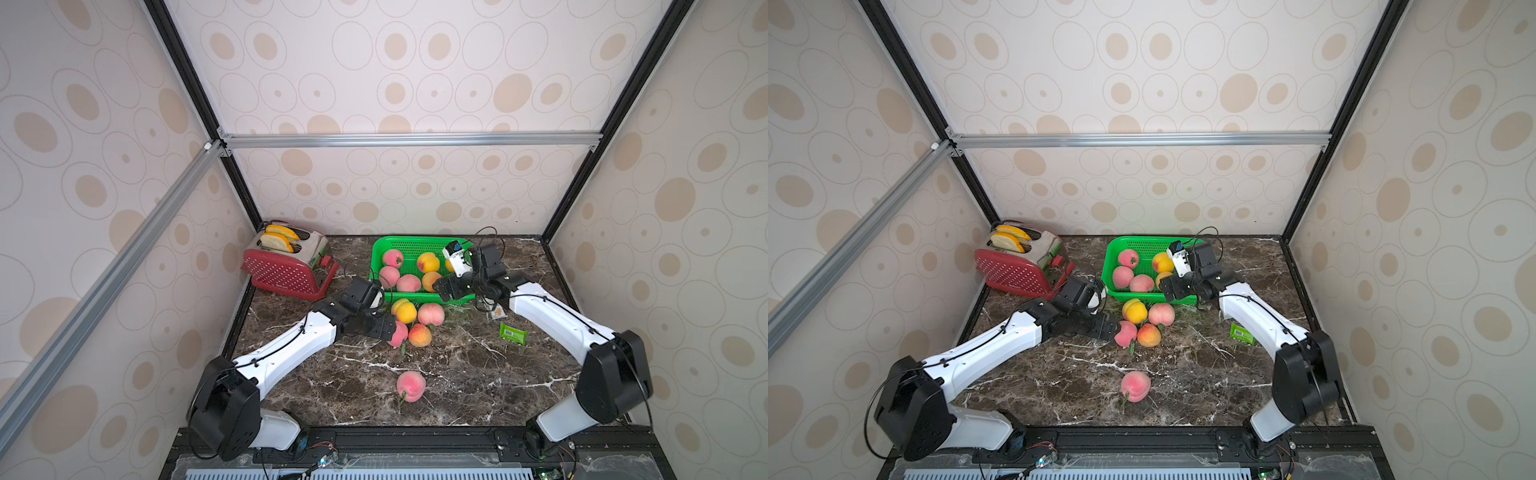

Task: Put the peaches into the basket
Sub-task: Place the peach in the basket, then pick up the peach from the center of the board.

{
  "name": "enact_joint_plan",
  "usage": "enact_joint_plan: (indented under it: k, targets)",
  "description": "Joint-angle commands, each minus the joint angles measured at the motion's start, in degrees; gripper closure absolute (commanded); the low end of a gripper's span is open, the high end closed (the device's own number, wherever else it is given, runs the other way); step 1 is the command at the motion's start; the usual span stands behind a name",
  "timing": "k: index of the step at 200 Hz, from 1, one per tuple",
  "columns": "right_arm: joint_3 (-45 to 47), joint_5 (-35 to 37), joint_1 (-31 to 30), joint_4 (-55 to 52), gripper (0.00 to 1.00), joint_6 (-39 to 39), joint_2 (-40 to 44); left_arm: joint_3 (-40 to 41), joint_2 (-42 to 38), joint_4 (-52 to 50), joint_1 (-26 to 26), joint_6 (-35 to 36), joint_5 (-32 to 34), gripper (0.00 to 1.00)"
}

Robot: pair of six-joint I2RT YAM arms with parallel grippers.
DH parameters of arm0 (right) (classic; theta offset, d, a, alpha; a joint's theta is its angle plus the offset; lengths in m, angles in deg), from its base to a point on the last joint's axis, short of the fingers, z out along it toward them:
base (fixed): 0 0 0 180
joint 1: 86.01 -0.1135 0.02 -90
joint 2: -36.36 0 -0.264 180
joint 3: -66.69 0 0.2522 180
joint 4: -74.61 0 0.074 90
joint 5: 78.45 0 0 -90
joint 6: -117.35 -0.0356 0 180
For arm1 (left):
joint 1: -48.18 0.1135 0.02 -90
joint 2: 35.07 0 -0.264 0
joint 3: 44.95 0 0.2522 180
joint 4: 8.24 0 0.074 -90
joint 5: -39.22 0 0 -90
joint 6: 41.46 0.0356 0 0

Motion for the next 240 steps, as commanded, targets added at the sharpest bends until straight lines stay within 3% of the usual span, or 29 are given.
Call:
enact_joint_plan:
  k: [1, 68, 166, 201, 240]
  targets:
    - [5.77, 0.74, -1.11, -1.43, 0.05, -1.70, 7.22, -2.96, 3.56, 2.14, -0.11, -0.57, -1.00, 0.01]
    - [17.02, 1.89, -2.43, -6.33, 0.05, -1.92, 22.65, -3.77, 10.25, 5.43, -0.41, -1.13, -2.07, 0.01]
    - [26.33, 1.06, -3.05, -7.84, 0.06, -4.76, 33.80, -2.26, 14.30, 7.34, -1.58, -1.43, -3.24, 0.01]
    - [29.52, -3.28, -3.61, -6.84, 0.06, -3.22, 34.31, -2.41, 15.95, 7.91, -2.08, -1.61, -3.80, 0.01]
    - [31.58, -4.03, -9.60, -5.10, 0.06, -2.23, 37.47, -2.43, 16.94, 8.06, -2.22, -2.12, -3.74, 0.01]
